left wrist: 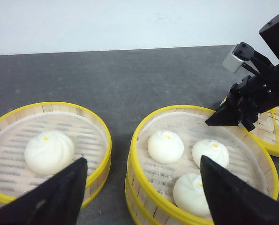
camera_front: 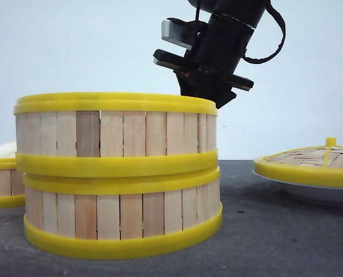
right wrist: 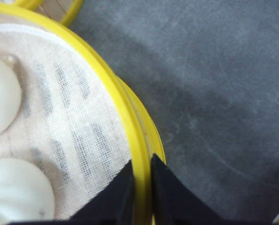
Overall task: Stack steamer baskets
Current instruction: 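Open the right gripper and raise it away from the stack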
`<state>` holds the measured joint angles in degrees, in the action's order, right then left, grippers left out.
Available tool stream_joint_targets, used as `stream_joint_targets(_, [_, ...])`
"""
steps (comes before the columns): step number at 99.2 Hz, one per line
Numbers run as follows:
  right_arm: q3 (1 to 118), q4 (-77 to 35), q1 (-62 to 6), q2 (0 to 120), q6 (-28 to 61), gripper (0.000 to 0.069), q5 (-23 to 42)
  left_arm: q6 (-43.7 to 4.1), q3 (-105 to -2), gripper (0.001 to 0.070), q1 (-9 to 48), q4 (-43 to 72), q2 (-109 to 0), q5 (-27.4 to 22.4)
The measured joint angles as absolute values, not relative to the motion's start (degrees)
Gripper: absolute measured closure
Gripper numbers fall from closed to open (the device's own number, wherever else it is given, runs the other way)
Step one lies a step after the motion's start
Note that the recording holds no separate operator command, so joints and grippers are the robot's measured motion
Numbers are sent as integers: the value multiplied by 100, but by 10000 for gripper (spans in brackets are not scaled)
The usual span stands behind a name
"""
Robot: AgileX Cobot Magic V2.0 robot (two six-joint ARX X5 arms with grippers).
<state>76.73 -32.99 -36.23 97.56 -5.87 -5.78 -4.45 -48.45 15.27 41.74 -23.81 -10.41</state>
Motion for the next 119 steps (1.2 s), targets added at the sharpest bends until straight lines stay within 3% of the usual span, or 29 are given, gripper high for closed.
stream_joint_targets(55, [7675, -3402, -3621, 9776, -576, 660, -386, -445, -4845, 244, 1527, 4174, -2381, -1041])
stream_joint_targets(61, [7675, -3404, -3621, 9791, -578, 596, -395, -445, -4845, 244, 1527, 4174, -2381, -1041])
stream_joint_targets(71, [7675, -3378, -3616, 9791, -582, 358, -318, -416, -4845, 244, 1527, 4174, -2381, -1041])
stream_joint_targets(78, [7675, -3356, -3607, 9791, -582, 283, -270, -384, -4845, 244, 1527, 4176, -2381, -1044])
stream_joint_targets(96, [7666, -3262, -3605, 9424, -567, 247, 137, -338, -4845, 244, 1527, 4209, -2381, -1041])
stream_joint_targets(119, [7669, -2947, -3610, 7693, -429, 247, 530, -346, -4845, 244, 1527, 4215, -2381, -1037])
